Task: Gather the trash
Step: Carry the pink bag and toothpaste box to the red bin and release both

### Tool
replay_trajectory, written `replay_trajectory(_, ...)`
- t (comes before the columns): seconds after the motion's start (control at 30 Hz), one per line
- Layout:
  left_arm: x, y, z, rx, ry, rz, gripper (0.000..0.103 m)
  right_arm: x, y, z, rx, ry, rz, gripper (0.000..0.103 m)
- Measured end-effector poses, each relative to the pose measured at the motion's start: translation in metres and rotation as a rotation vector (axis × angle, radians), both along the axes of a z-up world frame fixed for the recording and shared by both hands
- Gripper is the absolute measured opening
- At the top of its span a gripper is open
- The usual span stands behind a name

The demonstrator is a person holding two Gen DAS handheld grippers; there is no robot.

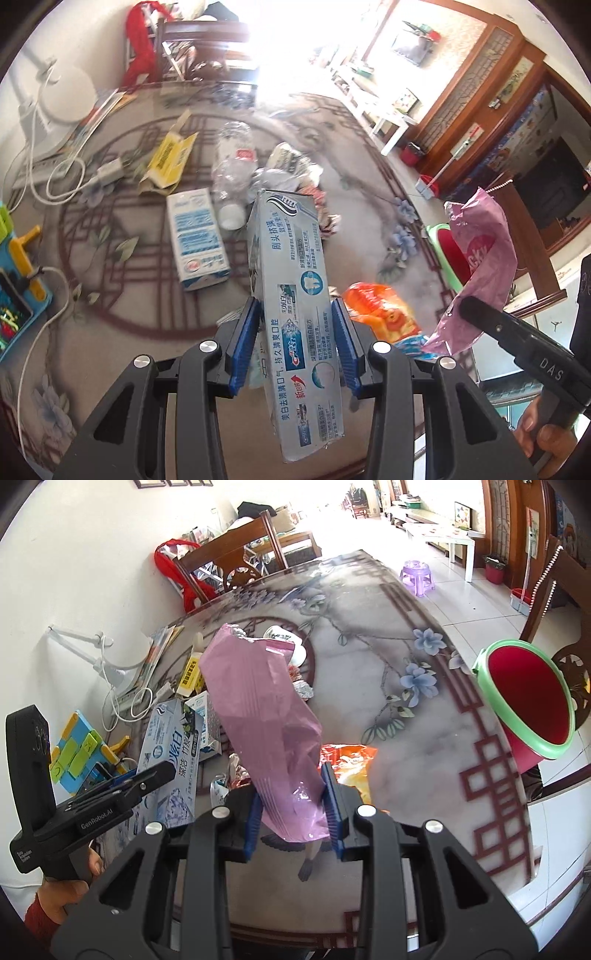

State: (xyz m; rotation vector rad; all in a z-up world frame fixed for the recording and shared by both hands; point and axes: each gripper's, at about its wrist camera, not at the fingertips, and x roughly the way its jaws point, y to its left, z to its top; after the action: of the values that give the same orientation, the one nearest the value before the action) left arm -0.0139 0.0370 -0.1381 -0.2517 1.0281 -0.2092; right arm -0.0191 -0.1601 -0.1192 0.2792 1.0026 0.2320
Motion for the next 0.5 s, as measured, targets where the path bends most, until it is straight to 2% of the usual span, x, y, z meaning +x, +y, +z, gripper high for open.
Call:
replay_trajectory(0.33,0.015,-0.052,0.021,-0.042,-0.045,-0.096,0.038,-0.012,-0.039,0.017,0.008,-0.039,-0.083,0.030)
replay_trajectory(0.5,0.019,-0.075,0.029,-0.038,-0.067,-0.141,0.038,-0.013,-0.056,0.020,0.011,-0.045,-0.114,0.030)
